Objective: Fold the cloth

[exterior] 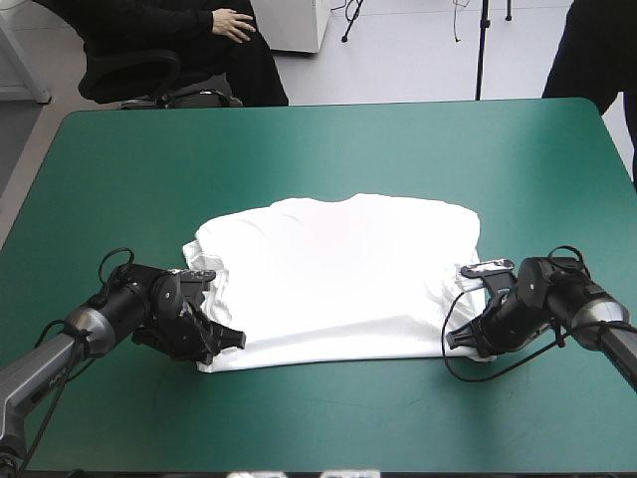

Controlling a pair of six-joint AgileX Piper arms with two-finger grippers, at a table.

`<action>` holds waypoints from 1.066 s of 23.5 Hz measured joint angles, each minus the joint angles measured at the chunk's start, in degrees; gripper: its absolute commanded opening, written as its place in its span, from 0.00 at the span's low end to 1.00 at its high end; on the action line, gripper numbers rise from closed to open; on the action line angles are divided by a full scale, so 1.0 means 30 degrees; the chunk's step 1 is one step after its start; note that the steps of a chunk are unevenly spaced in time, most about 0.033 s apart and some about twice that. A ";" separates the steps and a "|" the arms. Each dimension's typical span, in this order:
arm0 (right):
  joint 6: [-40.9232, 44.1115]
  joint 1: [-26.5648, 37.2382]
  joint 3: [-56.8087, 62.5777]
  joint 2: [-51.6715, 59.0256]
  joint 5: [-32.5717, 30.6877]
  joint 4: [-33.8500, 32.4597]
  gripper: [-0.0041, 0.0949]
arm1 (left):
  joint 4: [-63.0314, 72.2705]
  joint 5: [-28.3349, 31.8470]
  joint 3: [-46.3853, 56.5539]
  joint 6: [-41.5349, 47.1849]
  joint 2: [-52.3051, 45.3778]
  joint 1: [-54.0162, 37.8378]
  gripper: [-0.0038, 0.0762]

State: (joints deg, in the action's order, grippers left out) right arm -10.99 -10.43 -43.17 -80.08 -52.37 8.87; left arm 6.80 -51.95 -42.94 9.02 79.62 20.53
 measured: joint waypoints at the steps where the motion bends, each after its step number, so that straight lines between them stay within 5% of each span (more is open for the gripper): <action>1: -0.0017 0.0000 -0.0105 0.0000 -0.0054 0.0000 0.02 | 0.0000 -0.0035 -0.0015 0.0000 0.0000 0.0000 0.03; 11: 0.0461 -0.0036 -0.5221 0.1855 -0.5381 -0.0587 0.02 | -0.0899 -0.3717 -0.4006 0.0025 -0.3353 0.0000 0.03; 25: 0.0783 -0.0036 -0.7727 0.2267 -0.5704 -0.0407 0.02 | -0.0329 -0.3544 -0.5210 0.0534 -0.4122 0.0000 0.03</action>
State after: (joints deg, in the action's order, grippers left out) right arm -8.64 -10.54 -66.35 -73.28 -69.48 7.65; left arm 5.81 -62.58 -58.57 10.62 67.25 20.53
